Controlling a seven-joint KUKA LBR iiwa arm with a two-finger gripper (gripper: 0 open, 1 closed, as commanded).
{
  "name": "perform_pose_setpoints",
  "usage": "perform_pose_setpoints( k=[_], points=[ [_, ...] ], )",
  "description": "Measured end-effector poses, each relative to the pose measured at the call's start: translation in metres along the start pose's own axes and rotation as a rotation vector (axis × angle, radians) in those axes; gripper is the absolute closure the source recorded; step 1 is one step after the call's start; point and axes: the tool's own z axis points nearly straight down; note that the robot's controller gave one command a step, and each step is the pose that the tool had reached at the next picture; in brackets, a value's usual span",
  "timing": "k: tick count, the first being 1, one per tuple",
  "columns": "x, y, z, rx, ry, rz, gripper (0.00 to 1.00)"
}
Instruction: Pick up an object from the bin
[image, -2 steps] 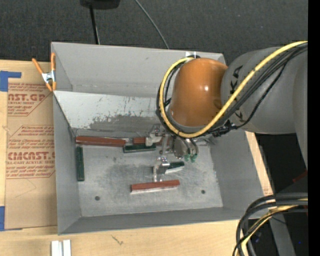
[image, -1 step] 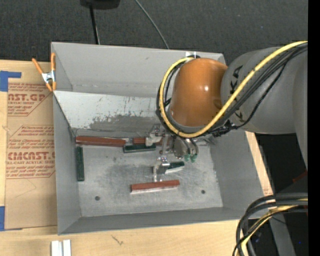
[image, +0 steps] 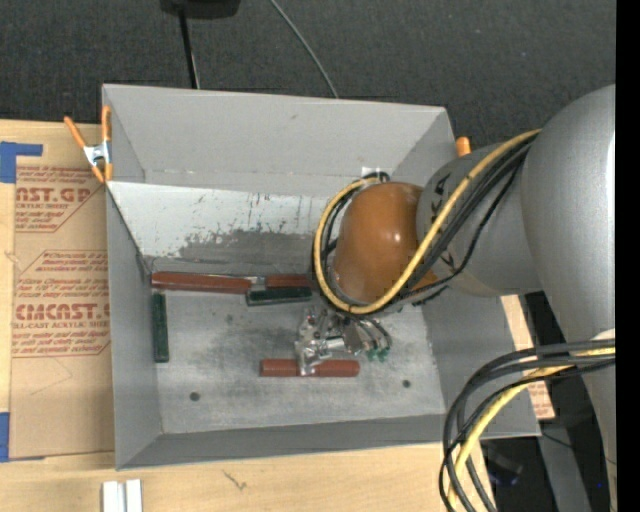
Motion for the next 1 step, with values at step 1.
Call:
perform_pose_setpoints(
  k=[1],
  points=[
    [-0.0002, 0.0, 0.0, 0.0, -0.001, 0.0, 1.0]
  ],
)
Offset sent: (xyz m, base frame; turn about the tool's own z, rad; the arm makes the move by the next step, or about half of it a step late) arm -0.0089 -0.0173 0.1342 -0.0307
